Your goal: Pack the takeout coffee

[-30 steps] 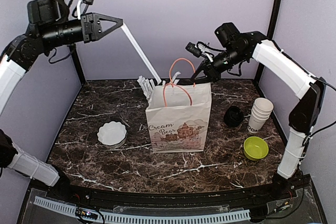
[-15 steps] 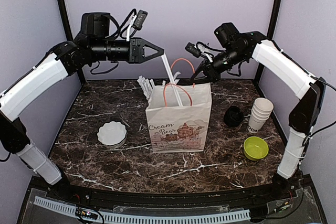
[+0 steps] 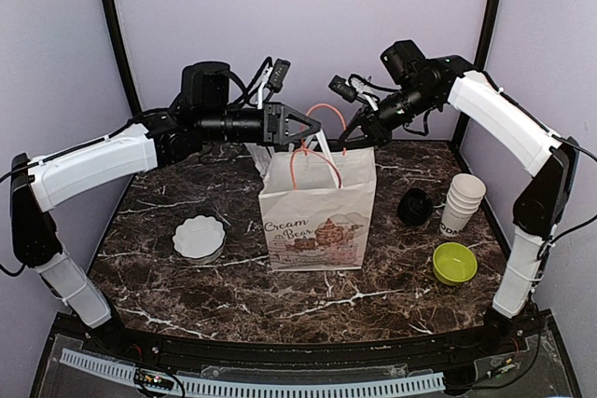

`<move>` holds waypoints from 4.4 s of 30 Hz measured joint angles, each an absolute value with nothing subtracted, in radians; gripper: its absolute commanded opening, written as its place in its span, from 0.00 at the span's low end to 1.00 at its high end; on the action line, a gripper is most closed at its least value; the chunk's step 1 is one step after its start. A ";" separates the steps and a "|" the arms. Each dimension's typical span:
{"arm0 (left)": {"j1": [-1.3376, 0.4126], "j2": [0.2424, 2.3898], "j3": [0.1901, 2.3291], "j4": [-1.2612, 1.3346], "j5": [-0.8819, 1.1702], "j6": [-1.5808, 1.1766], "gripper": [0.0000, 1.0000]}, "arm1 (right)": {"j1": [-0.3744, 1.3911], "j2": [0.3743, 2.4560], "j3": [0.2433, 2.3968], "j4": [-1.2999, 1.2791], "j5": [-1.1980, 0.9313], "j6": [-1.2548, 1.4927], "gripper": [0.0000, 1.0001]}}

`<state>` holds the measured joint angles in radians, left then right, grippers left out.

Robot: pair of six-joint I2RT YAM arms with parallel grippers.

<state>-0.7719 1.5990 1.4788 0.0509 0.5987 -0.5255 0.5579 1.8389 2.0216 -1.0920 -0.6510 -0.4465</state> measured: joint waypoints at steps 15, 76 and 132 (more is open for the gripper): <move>-0.728 1.520 1.766 -0.482 0.258 -0.178 0.55 | 0.558 1.832 2.011 -1.102 -0.659 -0.473 0.02; -0.559 2.051 2.144 -0.865 0.284 0.084 0.34 | 0.558 1.723 1.884 -1.154 -0.656 -0.568 0.03; -0.592 1.414 2.110 -0.750 0.539 0.007 0.00 | 0.575 1.776 1.941 -1.172 -0.659 -0.567 0.02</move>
